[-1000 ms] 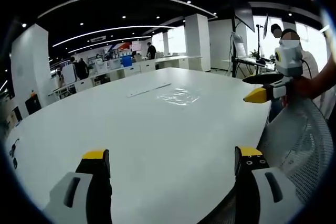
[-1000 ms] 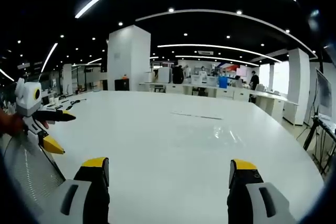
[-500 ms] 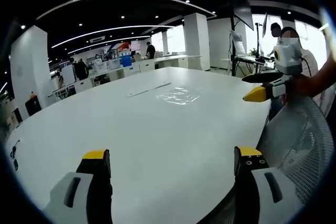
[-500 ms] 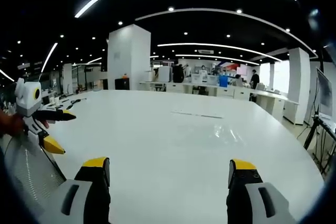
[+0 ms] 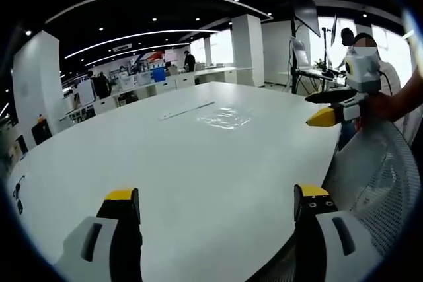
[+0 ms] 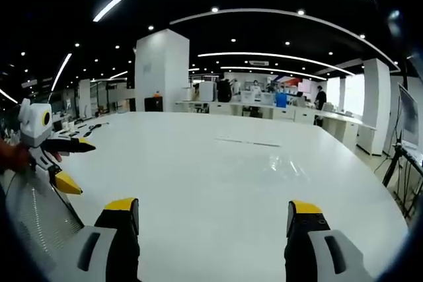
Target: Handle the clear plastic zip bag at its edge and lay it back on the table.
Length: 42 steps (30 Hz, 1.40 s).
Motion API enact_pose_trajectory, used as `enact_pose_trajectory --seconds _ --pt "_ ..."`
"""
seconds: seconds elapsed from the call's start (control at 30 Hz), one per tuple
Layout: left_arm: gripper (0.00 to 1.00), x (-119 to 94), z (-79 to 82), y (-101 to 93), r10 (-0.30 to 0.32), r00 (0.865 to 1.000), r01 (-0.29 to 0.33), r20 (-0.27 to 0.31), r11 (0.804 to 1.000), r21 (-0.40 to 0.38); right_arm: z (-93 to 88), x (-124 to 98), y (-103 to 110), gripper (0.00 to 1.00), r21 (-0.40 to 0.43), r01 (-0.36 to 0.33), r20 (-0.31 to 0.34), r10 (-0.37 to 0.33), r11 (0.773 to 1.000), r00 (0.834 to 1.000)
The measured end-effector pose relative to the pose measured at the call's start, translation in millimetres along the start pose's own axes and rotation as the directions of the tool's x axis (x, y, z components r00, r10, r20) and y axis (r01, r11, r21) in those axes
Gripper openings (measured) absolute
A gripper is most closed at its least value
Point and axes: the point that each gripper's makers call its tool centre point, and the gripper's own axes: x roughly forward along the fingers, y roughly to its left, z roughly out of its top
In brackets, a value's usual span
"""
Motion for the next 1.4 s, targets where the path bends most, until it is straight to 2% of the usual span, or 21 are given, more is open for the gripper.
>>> enact_pose_trajectory --seconds 0.2,0.3,0.4,0.57,0.7,0.83,0.87,0.93,1.0,1.07,1.23,1.4 --pt "0.95 0.6 -2.8 -0.1 -0.007 1.000 0.007 -0.012 1.000 0.006 -1.3 0.3 0.7 0.92 0.001 -0.003 -0.007 0.003 1.000 1.000" --pt "0.96 1.2 -5.5 0.2 -0.004 1.000 0.004 -0.023 1.000 -0.004 -5.6 1.2 0.4 0.92 -0.031 0.009 -0.037 -0.010 0.999 0.999" --pt "0.96 1.3 -5.5 0.5 -0.005 1.000 0.005 -0.022 1.000 -0.001 -5.0 0.9 0.1 0.93 -0.021 0.005 -0.033 -0.006 1.000 0.999" --pt "0.94 2.4 -9.9 -0.2 -0.011 0.998 0.011 -0.058 1.000 0.009 -9.0 1.2 3.0 0.94 -0.003 -0.012 -0.063 0.012 1.000 0.998" --pt "0.95 -1.7 -4.2 -6.7 -0.027 0.997 0.028 -0.066 0.999 0.016 -7.8 0.5 4.2 0.94 0.010 -0.020 -0.066 0.021 1.000 0.998" --pt "0.95 -3.5 3.8 -3.7 -0.033 0.998 0.033 -0.059 0.999 0.001 -1.1 1.3 5.7 0.94 0.003 -0.049 -0.072 0.049 0.999 0.996" --pt "0.94 -1.9 1.0 -2.8 -0.040 0.997 0.040 -0.061 0.999 -0.006 0.0 1.8 5.6 0.94 0.003 -0.051 -0.073 0.051 0.999 0.996" --pt "0.92 -1.0 0.4 -1.2 -0.043 0.997 0.042 -0.060 0.999 -0.007 4.5 6.2 3.9 0.93 -0.006 -0.056 -0.073 0.056 0.998 0.996" --pt "0.81 -1.5 0.9 -1.6 -0.058 0.996 0.059 -0.070 0.998 0.024 8.8 12.8 3.5 0.93 -0.023 -0.070 -0.079 0.068 0.997 0.995" --pt "0.75 -0.5 0.0 2.3 -0.055 0.996 0.061 -0.073 0.994 0.093 10.1 20.9 1.0 0.92 -0.040 -0.081 -0.087 0.077 0.996 0.993" --pt "0.80 -0.1 0.7 -2.0 -0.051 0.995 0.061 -0.082 0.992 0.115 13.8 37.1 -0.5 0.92 -0.070 -0.105 -0.104 0.098 0.992 0.990" --pt "0.79 -0.5 4.8 -2.9 -0.052 0.996 0.058 -0.079 0.995 0.082 9.5 55.3 -2.3 0.91 -0.088 -0.130 -0.143 0.117 0.988 0.983"
